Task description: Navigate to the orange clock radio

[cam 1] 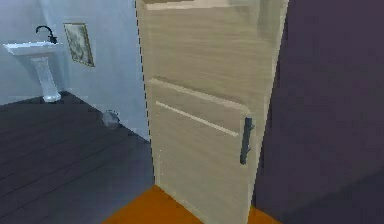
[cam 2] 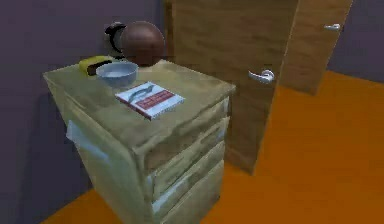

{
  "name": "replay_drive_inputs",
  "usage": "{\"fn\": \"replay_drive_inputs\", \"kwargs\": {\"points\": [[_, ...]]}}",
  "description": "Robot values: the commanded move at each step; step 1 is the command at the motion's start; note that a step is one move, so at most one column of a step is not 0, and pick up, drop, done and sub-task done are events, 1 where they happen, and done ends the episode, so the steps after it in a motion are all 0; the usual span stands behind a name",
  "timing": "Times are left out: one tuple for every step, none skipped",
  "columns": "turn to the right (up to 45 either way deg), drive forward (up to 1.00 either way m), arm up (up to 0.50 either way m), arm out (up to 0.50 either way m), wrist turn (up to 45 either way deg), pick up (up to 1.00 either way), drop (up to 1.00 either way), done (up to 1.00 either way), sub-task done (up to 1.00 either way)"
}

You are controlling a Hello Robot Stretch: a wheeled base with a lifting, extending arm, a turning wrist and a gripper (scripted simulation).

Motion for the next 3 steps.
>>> {"fn": "replay_drive_inputs", "kwargs": {"points": [[45.0,0.0,0.0,0.0,0.0,0.0,0.0,0.0,0.0],[21.0,0.0,0.0,0.0,0.0,0.0,0.0,0.0,0.0],[0.0,0.0,0.0,0.0,0.0,0.0,0.0,1.0,0.0]]}}
